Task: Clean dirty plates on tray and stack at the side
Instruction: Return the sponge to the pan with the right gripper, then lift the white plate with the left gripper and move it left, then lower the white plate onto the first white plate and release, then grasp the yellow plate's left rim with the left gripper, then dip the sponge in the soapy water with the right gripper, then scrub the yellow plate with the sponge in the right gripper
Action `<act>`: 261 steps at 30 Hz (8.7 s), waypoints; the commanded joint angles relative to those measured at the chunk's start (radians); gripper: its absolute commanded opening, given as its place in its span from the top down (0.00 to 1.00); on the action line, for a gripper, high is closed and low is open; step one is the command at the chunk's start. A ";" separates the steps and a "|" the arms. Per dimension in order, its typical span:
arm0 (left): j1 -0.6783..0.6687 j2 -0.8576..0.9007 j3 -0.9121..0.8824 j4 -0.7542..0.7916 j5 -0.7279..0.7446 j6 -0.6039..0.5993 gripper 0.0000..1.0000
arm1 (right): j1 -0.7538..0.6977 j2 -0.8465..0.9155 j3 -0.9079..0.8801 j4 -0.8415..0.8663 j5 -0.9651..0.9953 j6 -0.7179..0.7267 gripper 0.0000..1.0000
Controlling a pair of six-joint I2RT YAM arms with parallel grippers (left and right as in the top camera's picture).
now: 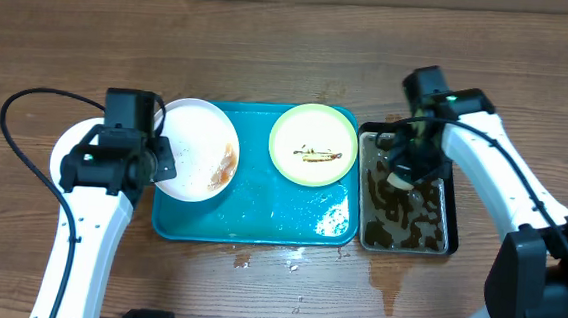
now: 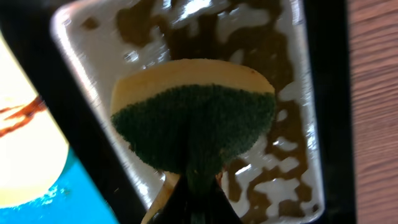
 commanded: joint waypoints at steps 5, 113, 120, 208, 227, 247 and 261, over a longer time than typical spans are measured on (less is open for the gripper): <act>-0.172 -0.014 0.023 0.015 -0.299 0.021 0.96 | -0.067 -0.029 -0.109 0.074 -0.100 -0.095 0.96; -0.209 0.347 0.029 0.553 0.533 0.106 0.46 | -0.068 -0.028 -0.214 0.142 -0.163 -0.102 0.96; -0.313 0.510 0.248 0.381 0.414 0.067 0.39 | -0.068 -0.028 -0.214 0.136 -0.163 -0.102 0.96; -0.319 0.797 0.248 0.051 0.383 -0.026 0.96 | 0.063 0.010 -0.333 0.269 -0.143 -0.100 0.96; -0.319 0.797 0.248 0.051 0.383 -0.026 0.96 | 0.063 -0.104 -0.212 0.189 -0.097 -0.096 0.96; -0.319 0.797 0.248 0.050 0.410 -0.018 0.96 | 0.281 -0.077 -0.168 0.422 -0.457 -0.079 0.96; -0.319 0.797 0.248 0.048 0.429 -0.018 0.96 | 0.405 0.050 -0.168 0.668 -0.458 0.190 0.96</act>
